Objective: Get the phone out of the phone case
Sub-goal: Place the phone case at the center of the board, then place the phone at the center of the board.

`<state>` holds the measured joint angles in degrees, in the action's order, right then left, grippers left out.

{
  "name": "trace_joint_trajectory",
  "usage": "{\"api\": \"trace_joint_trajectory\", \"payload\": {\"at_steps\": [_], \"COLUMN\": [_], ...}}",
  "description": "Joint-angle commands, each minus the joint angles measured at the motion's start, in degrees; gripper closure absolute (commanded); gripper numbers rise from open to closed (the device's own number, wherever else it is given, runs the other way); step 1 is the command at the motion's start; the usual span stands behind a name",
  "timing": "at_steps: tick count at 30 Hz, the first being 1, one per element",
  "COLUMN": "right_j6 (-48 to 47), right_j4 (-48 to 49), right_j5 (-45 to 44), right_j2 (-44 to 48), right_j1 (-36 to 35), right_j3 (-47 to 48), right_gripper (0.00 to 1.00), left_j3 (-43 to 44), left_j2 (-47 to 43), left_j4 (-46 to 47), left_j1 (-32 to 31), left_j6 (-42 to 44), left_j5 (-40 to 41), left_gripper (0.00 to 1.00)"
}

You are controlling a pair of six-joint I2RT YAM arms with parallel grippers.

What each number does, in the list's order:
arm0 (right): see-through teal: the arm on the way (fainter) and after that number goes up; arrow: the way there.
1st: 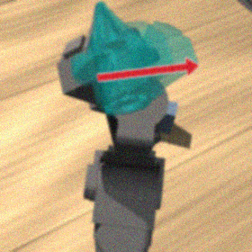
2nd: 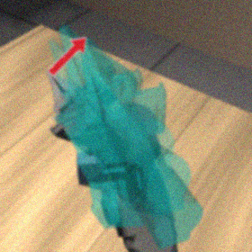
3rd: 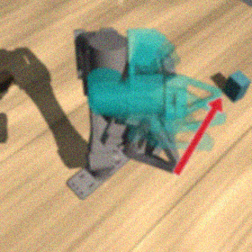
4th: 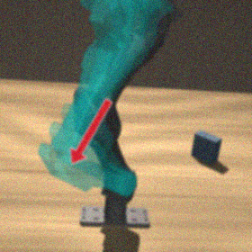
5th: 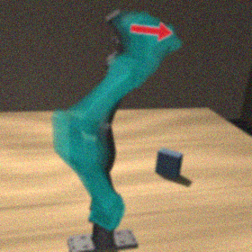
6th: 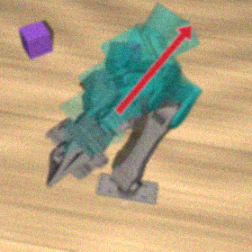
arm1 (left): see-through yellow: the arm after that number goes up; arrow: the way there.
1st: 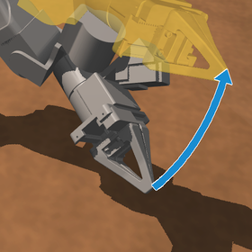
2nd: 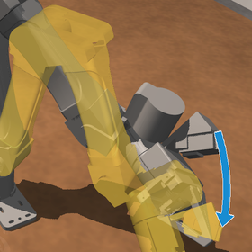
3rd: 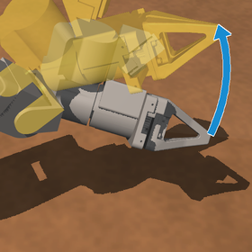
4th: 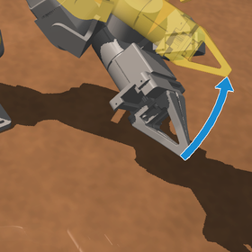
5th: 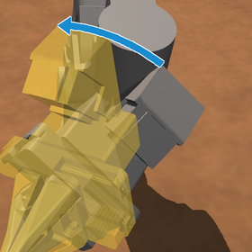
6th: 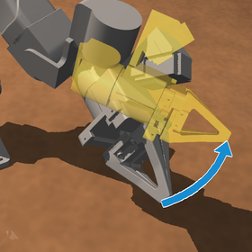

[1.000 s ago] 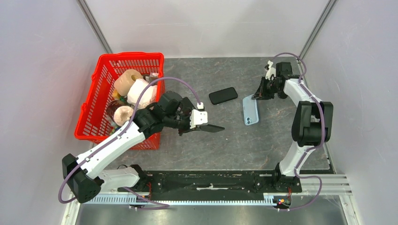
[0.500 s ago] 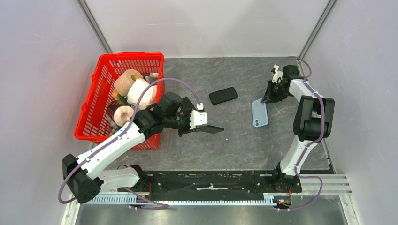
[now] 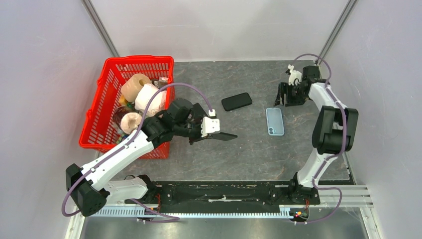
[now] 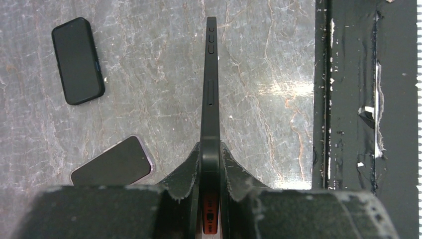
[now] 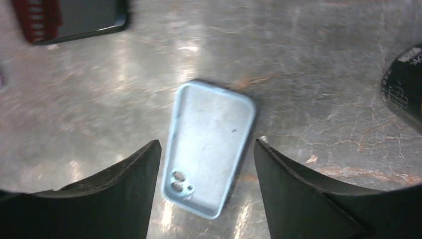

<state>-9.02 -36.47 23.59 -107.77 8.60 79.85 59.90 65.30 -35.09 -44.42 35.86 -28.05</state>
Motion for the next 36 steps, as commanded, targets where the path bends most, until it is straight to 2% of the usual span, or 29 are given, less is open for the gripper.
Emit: {"api": "trace_joint_trajectory", "payload": {"at_steps": [1,3,6,12,16,20,30,33,36], "right_j6": [-11.5,-18.0,-26.1,-28.4,-27.8,-27.4,-23.9,-23.4,-23.3], "right_j4": [-5.9,-11.7,-18.5,-24.1,-26.1,-25.6,-19.4,-17.7,-17.8], "right_j5": [16.9,21.8,22.8,25.6,26.9,27.7,22.6,21.9,23.3], "right_j2": [12.7,17.4,24.9,34.6,35.2,34.4,30.5,28.8,27.1], "right_j1": [-0.3,-1.7,-7.1,-18.0,-23.2,-27.1,-37.9,-39.4,-39.9], "right_j3": [0.3,-0.5,-2.1,-3.0,-0.9,-1.8,-4.1,-5.0,-5.0], "right_gripper": [0.22,0.19,0.18,0.17,0.17,0.18,0.21,0.29,0.52], "left_j3": [0.7,1.1,2.5,5.5,5.0,5.2,6.9,6.7,6.0], "left_j2": [-0.5,0.5,2.4,5.4,6.2,6.9,9.5,9.7,9.7], "left_j4": [5.7,6.0,5.9,6.0,8.9,11.2,13.8,14.0,14.6], "left_j1": [0.2,0.4,0.6,0.6,0.6,0.6,0.6,0.6,0.6], "left_j6": [-0.9,-0.9,-1.4,-3.6,-6.8,-10.1,-14.6,-14.9,-15.0], "left_j5": [0.7,0.2,-1.3,-7.5,-11.5,-11.8,-15.5,-16.9,-17.1], "left_gripper": [0.98,0.98,0.98,0.98,0.98,0.98,0.98,0.98,0.98]}}
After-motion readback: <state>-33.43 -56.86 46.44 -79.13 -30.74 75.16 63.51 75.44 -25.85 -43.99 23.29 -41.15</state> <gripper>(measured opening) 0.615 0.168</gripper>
